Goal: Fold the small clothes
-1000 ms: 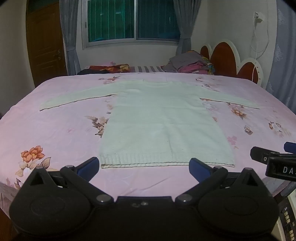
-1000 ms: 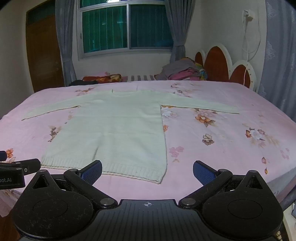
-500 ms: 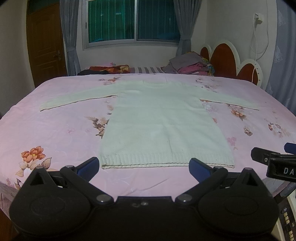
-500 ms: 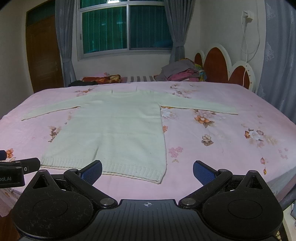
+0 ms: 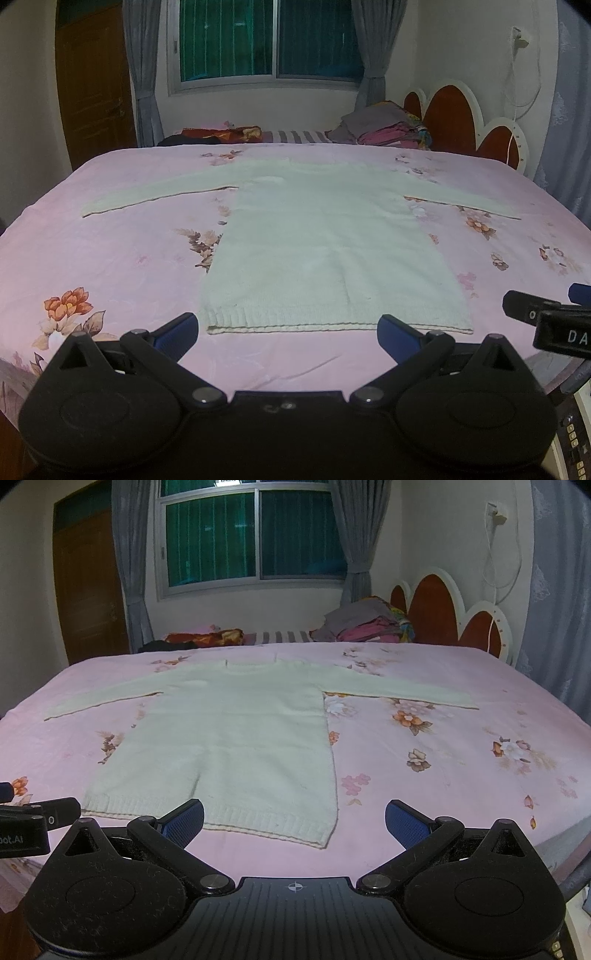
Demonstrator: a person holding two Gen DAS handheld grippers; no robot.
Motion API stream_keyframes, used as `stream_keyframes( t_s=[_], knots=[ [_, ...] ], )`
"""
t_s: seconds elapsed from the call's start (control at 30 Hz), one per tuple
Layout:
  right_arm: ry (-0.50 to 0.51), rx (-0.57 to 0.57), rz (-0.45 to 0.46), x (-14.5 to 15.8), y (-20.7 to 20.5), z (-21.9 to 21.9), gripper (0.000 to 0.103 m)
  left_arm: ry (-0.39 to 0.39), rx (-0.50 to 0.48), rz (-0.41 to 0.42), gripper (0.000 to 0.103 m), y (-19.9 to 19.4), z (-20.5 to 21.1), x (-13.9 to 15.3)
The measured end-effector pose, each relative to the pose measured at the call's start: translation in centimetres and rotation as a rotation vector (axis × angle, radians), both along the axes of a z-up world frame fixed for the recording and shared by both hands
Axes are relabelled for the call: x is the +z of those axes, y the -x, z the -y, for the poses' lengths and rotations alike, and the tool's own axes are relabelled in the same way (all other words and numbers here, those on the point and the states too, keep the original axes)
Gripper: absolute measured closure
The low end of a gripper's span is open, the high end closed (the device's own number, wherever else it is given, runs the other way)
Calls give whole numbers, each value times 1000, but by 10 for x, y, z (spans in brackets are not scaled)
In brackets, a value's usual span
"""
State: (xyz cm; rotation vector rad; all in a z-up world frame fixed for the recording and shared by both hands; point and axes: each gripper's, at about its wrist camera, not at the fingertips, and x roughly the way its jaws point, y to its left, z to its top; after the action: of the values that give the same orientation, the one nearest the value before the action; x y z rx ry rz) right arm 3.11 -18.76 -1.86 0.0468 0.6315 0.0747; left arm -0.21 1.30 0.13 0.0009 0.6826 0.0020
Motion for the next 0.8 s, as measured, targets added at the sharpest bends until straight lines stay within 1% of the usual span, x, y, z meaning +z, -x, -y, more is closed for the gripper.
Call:
stream_keyframes(
  t_s=[0.13, 0.3, 0.5, 0.6, 0.8],
  knots=[
    [-7, -17, -4, 0, -8, 1, 0, 0, -14, -4, 0, -9, -2, -2],
    [-16, -42, -9, -1, -31, 4, 0, 1, -29, -8, 0, -32, -7, -7],
    [-9, -77, -14, -4, -71, 3, 0, 11, -50, -10, 0, -76, -12, -12],
    [-6, -99, -17, -7, -98, 1, 0, 16, -63, -11, 0, -98, -15, -13],
    [8, -139, -20, -7, -139, -2, 0, 43, -83, -4, 0, -138, -27, -12]
  ],
)
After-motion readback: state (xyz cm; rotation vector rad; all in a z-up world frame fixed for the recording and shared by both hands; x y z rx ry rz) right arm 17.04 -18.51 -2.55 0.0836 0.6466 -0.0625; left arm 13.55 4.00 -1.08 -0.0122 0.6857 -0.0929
